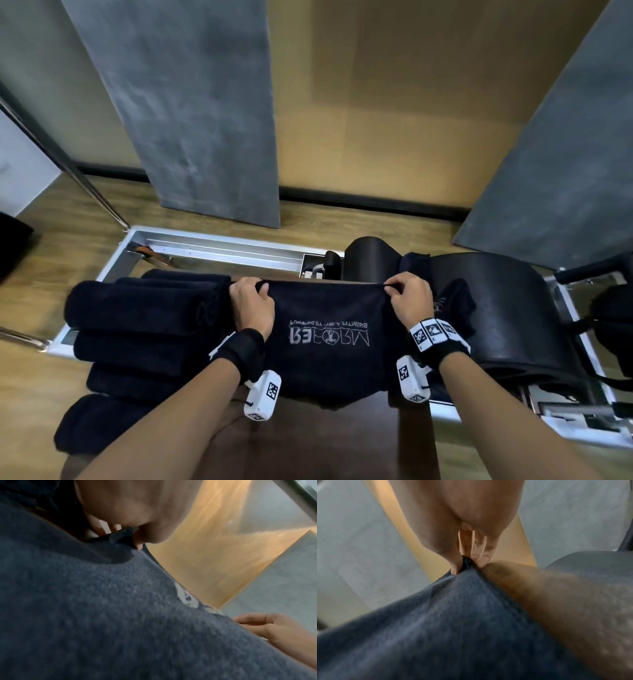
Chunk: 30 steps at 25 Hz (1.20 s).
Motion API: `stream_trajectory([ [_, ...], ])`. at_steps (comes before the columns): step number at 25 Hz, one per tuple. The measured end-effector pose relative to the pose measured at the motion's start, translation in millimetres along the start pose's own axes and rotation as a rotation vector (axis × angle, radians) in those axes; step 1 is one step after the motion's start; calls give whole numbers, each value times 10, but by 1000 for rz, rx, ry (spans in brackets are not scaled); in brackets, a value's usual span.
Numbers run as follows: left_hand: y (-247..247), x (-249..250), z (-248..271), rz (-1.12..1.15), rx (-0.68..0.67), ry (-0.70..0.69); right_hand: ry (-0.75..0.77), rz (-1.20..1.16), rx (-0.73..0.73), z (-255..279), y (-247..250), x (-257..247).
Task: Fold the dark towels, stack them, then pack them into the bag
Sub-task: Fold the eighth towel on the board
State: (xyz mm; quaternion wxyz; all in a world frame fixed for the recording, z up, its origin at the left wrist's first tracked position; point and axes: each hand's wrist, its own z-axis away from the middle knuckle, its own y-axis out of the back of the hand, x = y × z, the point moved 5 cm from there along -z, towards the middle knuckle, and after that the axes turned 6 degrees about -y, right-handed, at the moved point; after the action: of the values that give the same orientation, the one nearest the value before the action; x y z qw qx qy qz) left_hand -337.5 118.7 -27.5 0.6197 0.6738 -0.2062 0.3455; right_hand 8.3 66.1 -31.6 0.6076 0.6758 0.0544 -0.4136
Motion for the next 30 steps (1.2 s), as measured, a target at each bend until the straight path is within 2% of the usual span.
stream_trajectory([
  [3, 18, 29, -5, 18, 35, -44, 58, 15, 42, 61, -10, -15],
  [7, 95, 111, 79, 59, 70, -112, 82, 136, -27, 129, -62, -23],
  [11, 222, 173, 245, 89, 43, -167, 99, 191, -37, 246, -7, -16],
  [15, 461, 224, 505, 145, 54, -299, 38, 155, -21, 420, 178, 2],
  [17, 641, 241, 636, 170, 76, -342, 19, 119, -3, 544, 357, -27],
  [24, 1563, 392, 964, 334, 174, -524, 208, 22, 170, 1277, 1436, -514],
  [28, 2216, 504, 1070, 562, 135, -552, 266, -146, 304, 1896, 1987, -849],
  [30, 2387, 533, 1132, 656, 65, -485, 258, -268, 291, 2124, 2126, -971],
])
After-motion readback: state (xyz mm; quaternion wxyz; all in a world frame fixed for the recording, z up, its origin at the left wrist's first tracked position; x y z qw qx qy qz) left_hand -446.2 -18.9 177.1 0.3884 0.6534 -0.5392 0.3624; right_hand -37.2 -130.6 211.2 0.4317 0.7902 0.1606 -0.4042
